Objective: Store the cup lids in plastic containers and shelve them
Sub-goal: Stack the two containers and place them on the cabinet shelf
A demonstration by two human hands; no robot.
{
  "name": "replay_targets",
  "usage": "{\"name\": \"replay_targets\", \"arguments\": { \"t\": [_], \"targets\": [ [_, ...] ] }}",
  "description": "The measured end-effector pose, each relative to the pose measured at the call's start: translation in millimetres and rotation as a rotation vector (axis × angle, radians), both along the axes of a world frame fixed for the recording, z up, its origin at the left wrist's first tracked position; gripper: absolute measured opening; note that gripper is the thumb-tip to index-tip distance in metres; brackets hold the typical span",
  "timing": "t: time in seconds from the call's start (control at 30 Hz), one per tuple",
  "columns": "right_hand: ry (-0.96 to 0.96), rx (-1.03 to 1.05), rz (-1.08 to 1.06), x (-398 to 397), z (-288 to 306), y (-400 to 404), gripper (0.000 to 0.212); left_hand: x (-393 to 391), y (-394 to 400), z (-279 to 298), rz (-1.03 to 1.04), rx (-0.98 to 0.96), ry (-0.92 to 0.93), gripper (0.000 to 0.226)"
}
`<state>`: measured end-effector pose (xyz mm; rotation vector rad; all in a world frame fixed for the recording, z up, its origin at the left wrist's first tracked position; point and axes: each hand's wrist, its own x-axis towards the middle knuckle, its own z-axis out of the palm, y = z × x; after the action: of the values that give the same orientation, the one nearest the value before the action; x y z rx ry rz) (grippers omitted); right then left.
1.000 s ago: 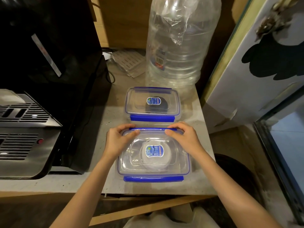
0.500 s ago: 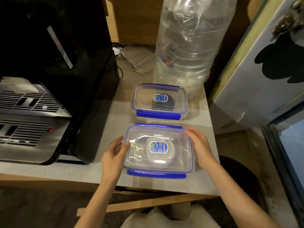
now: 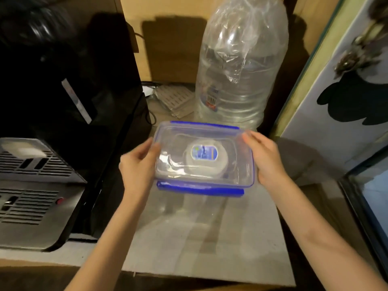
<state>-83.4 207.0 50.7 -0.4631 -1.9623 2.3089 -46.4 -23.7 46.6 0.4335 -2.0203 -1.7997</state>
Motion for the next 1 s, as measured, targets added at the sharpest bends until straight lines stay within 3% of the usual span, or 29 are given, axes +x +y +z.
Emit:
{"name": "replay_targets", "arguments": {
  "t": [0.1, 0.2, 0.27, 0.33, 0.47, 0.53, 0.7, 0.83, 0.9, 1.0],
  "targets": [
    [-0.003, 0.005, -0.037, -38.8, 10.2, 1.5, 0.038, -45.8, 6.0, 6.6, 0.005, -0.026, -0.001, 0.012],
    [-0.056, 0.003, -0.023, -65.4, 7.3, 2.0, 0.029, -74.1, 12.1, 4.0, -0.009, -0.096, -0.047, 0.028],
    [-0.096, 0.017, -0.027, -76.6, 0.0, 2.2, 0.025, -86.3, 12.7, -4.0, -0.046, -0.115, -0.059, 0.024],
    [-0.125, 0.013, -0.026, -85.2, -7.5, 2.6, 0.024, -92.9, 13.9, -10.3, -0.048, -0.127, -0.077, 0.018],
    [-0.129, 0.036, 0.016, -92.9, -18.3, 3.5, 0.017, -92.8, 19.7, -14.8, -0.008, -0.189, -0.123, 0.034],
    [-0.121, 0.052, 0.041, -94.2, -20.6, 3.5, 0.009, -89.5, 20.8, -16.6, 0.0, -0.185, -0.136, 0.036],
    [-0.139, 0.05, 0.103, -93.0, -22.6, 5.6, 0.011, -85.6, 21.2, -21.6, 0.04, -0.144, -0.174, 0.038],
    [-0.196, 0.05, 0.172, -100.1, -19.8, 12.8, 0.016, -83.3, 15.1, -25.7, 0.006, 0.003, -0.228, 0.039],
    [-0.216, 0.066, 0.173, -104.5, -18.6, 17.9, 0.015, -70.4, 16.9, -30.3, 0.056, 0.078, -0.329, 0.052],
    [-0.245, 0.114, 0.216, -107.4, -21.1, 21.8, 0.025, -38.0, 32.4, -33.9, 0.048, 0.426, -0.496, 0.063]
  ]
}}
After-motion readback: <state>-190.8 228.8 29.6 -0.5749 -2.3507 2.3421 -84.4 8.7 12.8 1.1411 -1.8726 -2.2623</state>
